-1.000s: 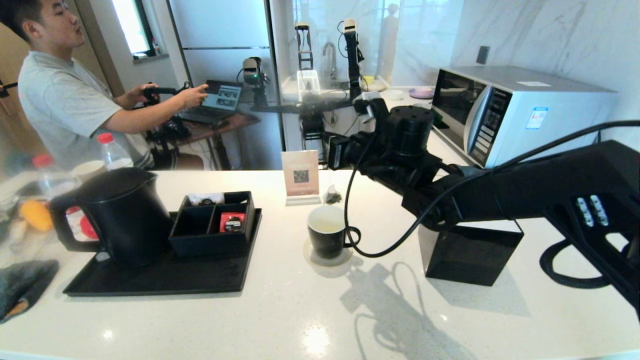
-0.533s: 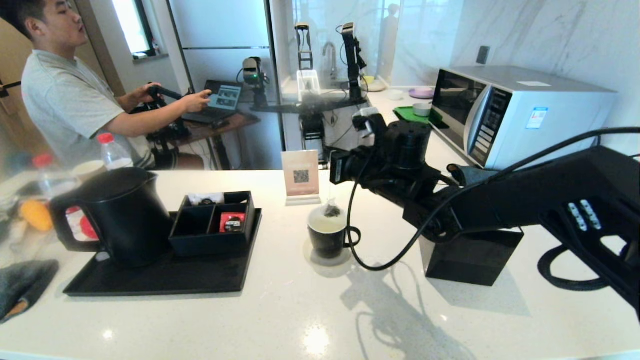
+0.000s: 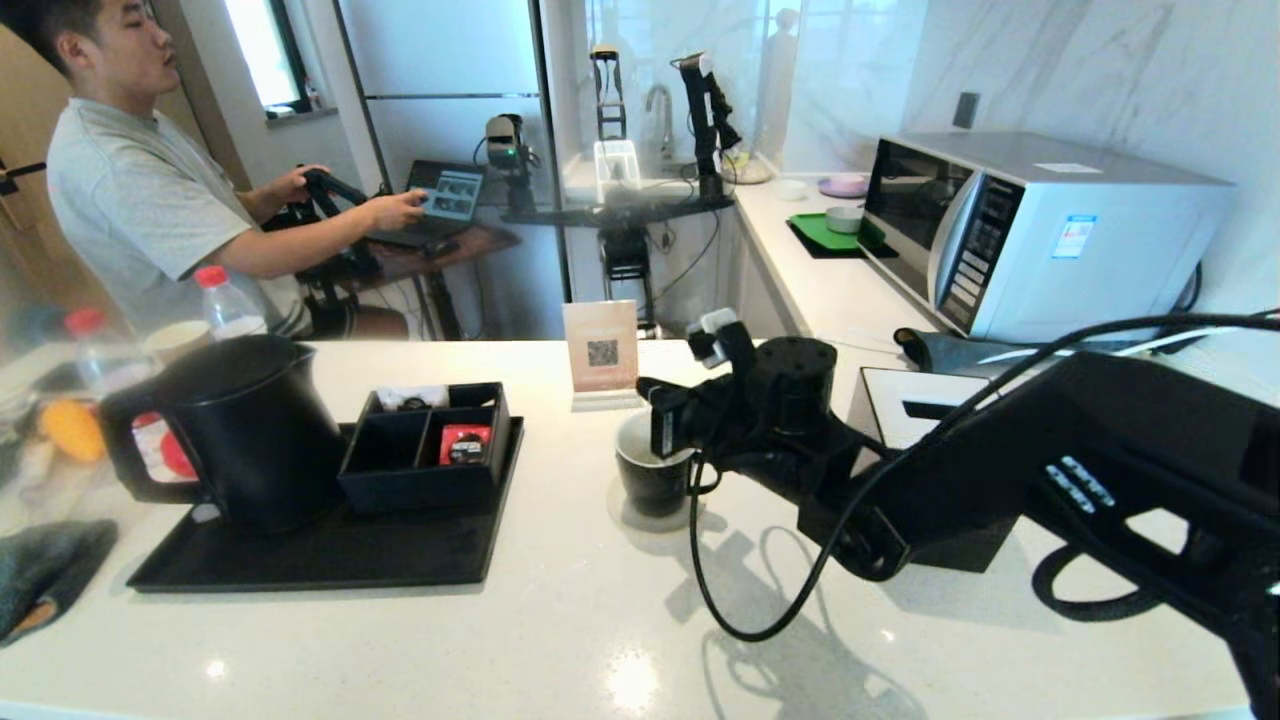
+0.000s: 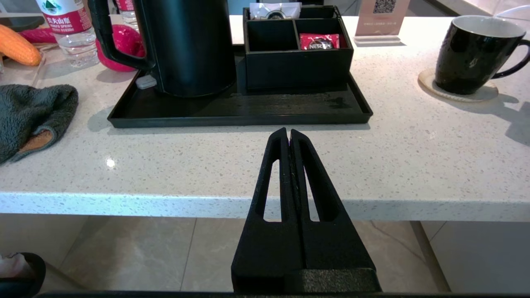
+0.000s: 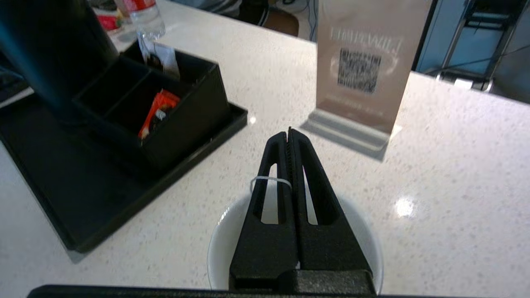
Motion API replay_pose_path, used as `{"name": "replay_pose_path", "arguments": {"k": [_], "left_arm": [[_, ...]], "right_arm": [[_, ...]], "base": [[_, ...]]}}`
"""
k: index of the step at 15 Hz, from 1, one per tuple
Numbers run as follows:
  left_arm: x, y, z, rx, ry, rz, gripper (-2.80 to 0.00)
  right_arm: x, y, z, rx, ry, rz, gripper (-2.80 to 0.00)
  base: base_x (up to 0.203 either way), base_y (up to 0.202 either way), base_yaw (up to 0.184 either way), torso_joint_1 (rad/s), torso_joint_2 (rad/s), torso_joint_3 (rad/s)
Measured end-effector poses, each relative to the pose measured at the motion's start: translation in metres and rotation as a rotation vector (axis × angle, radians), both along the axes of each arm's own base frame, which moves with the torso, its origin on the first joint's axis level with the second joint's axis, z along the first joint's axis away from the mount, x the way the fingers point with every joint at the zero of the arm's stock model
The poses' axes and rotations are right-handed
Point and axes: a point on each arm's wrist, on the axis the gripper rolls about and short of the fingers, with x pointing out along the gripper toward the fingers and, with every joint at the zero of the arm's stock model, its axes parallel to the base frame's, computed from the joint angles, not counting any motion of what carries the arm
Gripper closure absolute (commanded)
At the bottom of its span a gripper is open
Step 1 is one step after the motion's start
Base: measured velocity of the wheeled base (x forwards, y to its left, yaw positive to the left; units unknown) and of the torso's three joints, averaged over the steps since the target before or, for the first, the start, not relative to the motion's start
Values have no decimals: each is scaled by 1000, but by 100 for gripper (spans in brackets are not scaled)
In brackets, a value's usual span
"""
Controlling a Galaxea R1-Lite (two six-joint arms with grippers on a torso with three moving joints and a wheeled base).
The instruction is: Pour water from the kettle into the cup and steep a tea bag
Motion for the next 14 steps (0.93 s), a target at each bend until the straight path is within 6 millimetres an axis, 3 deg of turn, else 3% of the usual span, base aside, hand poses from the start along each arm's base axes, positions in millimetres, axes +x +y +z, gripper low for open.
{"name": "replay_pose_path", "arguments": {"k": [4,7,14], "left_arm": [[0,0,0,0,0,0,0],[0,0,0,0,0,0,0],[0,0,0,0,0,0,0]], "right_arm": [[2,2,-12,-16,23,0,0],[2,0,-6,-8,14,-4,0],[-4,-15,46,41,-31,-26,0]], "base": [[0,0,0,0,0,0],[0,0,0,0,0,0],[0,0,0,0,0,0]]}}
